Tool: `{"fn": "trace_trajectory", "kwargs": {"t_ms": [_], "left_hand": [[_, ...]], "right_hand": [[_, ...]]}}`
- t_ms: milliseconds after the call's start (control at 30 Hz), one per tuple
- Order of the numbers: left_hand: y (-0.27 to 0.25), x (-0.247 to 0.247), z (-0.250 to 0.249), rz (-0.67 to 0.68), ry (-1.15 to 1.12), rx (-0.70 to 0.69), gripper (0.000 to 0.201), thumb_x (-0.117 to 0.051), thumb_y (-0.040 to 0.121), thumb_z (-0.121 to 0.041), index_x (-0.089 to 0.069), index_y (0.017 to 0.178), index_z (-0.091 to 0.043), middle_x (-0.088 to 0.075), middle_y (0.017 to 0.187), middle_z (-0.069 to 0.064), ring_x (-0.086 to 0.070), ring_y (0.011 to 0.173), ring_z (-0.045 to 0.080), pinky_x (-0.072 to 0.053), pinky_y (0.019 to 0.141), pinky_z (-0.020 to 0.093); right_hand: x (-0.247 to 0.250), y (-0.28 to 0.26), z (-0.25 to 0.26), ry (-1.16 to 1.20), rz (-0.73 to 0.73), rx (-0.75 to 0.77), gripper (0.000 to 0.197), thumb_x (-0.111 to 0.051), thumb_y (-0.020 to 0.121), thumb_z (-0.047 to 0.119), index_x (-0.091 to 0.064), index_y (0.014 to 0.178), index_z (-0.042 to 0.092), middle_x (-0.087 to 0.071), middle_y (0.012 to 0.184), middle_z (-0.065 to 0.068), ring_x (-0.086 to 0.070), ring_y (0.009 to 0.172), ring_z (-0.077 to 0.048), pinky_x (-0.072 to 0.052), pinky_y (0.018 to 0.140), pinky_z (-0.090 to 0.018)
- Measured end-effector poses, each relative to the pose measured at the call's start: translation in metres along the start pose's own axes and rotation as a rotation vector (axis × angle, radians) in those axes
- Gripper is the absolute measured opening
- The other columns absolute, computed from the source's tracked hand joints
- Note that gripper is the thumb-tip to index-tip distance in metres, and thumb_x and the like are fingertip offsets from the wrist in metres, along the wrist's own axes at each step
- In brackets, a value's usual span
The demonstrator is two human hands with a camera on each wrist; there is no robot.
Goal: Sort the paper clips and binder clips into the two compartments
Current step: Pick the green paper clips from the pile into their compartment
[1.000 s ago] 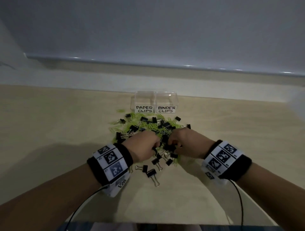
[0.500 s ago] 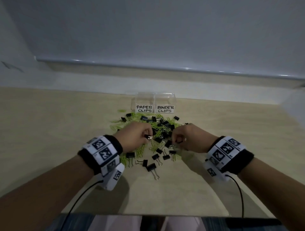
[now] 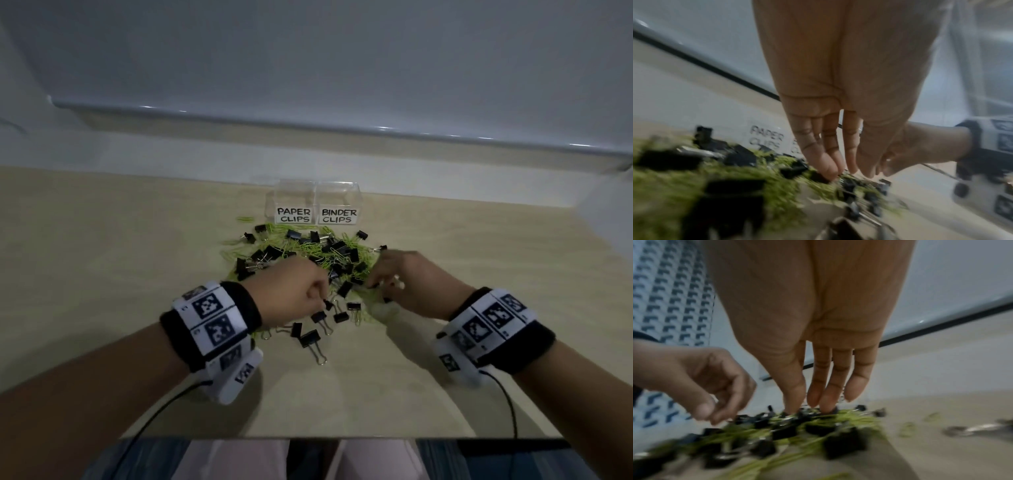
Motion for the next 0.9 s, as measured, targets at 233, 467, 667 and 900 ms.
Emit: {"fn": "trace_trajectory", "kwargs": {"t_ms": [233,467,667,900], "left_hand": [[0.007,-0.027,-0.009,0.058,0.23,-0.02,0.025,-0.07,0.083,-0.032,-0.065,0.095,-0.011,-0.06,0.095,0.003,-0.059,0.085,0.022,-0.049,0.07,0.033],[0.001,-0.023,-0.001,0.033,0.076,-0.029,0.01,-0.072,0.081,-0.017,-0.066,0.087,-0.012,-0.059,0.077,-0.006,-0.056,0.07,0.011,-0.046,0.061,0.023],[-0.011,0.007,0.032,-0.006,-0.161,0.034,0.014,-0.069,0.08,-0.01,-0.062,0.084,-0.021,-0.064,0.081,-0.006,-0.06,0.068,0.004,-0.048,0.064,0.017],[-0.029,0.056,0.086,-0.165,0.07,0.18,0.013,-0.071,0.081,-0.013,-0.061,0.081,-0.021,-0.062,0.082,-0.004,-0.06,0.077,0.015,-0.046,0.066,0.024]], "right_hand": [[-0.023,0.01,0.036,-0.077,0.213,0.094,0.026,-0.061,0.08,0.004,-0.071,0.103,0.012,-0.056,0.097,-0.003,-0.052,0.088,-0.016,-0.041,0.071,-0.021],[-0.025,0.01,0.024,0.015,0.158,0.05,0.012,-0.072,0.07,0.004,-0.065,0.079,0.009,-0.06,0.082,0.002,-0.054,0.072,-0.013,-0.042,0.06,-0.017],[0.014,-0.008,-0.035,0.104,-0.065,-0.19,0.013,-0.077,0.073,0.006,-0.066,0.074,0.013,-0.065,0.071,0.003,-0.06,0.068,-0.012,-0.042,0.059,-0.012],[0.017,-0.024,-0.082,-0.187,-0.01,-0.389,0.01,-0.069,0.08,0.013,-0.061,0.078,0.019,-0.057,0.089,-0.002,-0.058,0.084,-0.022,-0.047,0.073,-0.031]]}}
Point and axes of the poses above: each hand's wrist, its own y-axis towards the middle knuckle, its own x-axis out of the back of the hand, z = x × y, the point moved 5 cm from there along y, towards the middle knuckle
